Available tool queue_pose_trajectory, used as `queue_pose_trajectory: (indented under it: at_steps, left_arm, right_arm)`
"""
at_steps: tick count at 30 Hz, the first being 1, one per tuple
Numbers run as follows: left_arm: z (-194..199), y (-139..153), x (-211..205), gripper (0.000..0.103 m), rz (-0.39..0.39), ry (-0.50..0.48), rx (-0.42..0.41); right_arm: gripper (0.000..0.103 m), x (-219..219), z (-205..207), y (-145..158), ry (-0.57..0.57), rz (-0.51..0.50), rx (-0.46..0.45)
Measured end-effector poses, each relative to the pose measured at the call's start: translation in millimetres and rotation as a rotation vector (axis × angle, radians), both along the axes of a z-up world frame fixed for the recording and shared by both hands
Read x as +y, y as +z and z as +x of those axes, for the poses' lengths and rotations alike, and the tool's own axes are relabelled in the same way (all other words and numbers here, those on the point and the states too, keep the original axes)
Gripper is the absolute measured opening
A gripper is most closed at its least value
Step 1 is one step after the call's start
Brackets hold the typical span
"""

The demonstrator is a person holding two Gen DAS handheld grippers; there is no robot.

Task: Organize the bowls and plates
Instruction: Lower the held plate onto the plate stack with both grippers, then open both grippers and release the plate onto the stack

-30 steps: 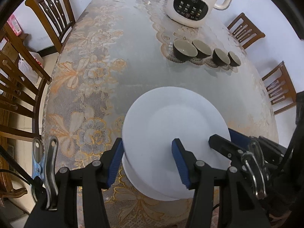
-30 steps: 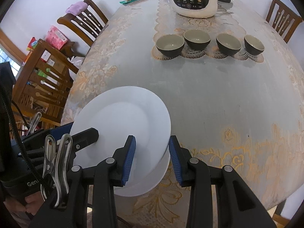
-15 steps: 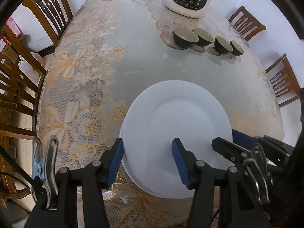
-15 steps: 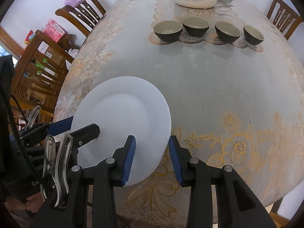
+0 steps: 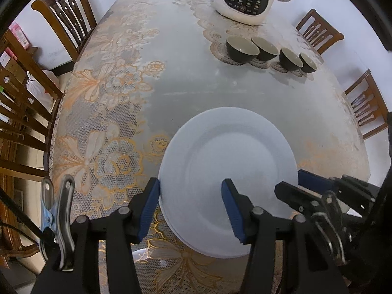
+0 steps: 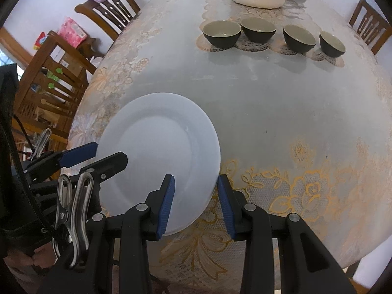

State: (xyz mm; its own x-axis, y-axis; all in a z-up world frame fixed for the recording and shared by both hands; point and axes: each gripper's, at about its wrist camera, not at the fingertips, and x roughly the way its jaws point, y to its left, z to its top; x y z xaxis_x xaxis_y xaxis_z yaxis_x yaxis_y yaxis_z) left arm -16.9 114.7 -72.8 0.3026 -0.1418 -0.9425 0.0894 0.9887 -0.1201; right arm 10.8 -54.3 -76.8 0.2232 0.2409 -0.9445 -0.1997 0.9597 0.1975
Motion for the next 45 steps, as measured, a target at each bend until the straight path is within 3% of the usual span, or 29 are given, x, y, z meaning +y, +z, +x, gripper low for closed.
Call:
queue_pose_trajectory:
  at_steps: [27,45]
  left_arm:
    - [6,24,13,0.055,-0.009,0.042,-0.036]
    - [28,45,-23,0.055,-0.036,0.012,-0.061]
  right_arm:
    - [0.038,-23,-5,26,-0.106,0.064,-0.080]
    - [0.038,-67,6,42,-0.197,0.079,-0.110]
